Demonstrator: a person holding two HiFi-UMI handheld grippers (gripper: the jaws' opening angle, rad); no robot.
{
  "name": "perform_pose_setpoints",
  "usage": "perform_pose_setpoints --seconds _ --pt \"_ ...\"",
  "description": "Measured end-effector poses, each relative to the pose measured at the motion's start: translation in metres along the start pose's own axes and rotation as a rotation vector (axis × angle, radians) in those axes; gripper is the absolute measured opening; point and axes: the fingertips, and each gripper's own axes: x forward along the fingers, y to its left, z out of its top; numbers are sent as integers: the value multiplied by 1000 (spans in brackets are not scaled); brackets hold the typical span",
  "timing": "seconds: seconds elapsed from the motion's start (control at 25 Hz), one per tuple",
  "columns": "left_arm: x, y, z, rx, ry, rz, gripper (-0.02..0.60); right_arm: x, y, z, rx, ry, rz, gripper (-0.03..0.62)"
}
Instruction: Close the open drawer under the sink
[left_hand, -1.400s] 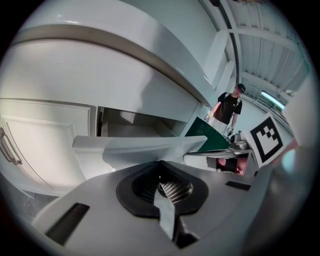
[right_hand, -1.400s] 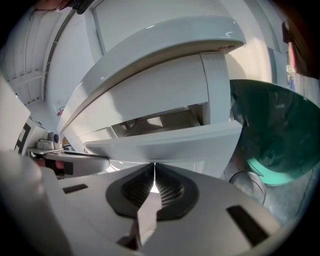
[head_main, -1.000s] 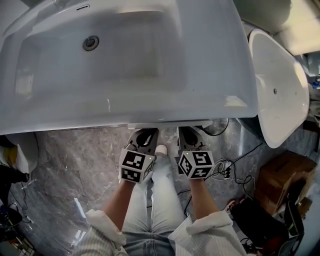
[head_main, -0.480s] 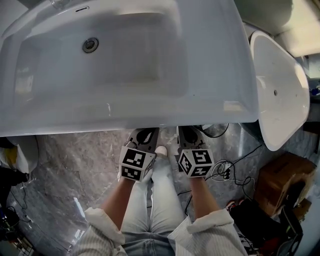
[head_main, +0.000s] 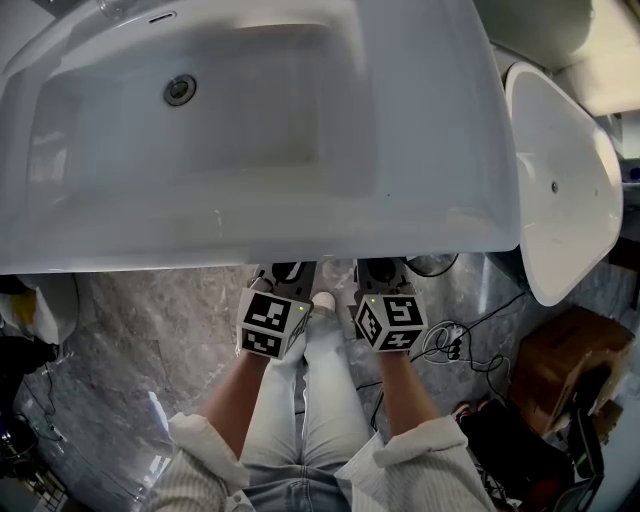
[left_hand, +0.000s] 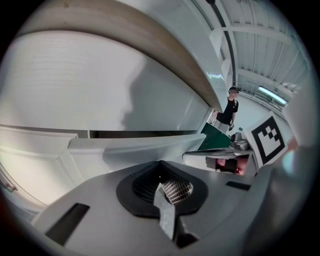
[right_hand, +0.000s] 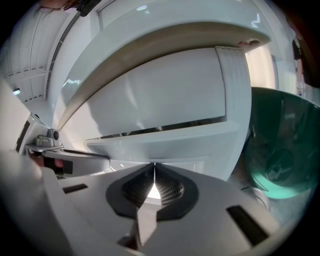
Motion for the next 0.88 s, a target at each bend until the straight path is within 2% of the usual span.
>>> perform_pose_setpoints --seconds 0.12,0.6,0.88 --pt "1 1 2 -7 6 12 15 2 -1 2 1 -9 0 14" --pt "11 6 10 49 -1 16 15 12 -6 11 -21 -12 0 14" --pt "9 12 14 -14 -17 60 15 17 -5 12 -41 -2 6 14"
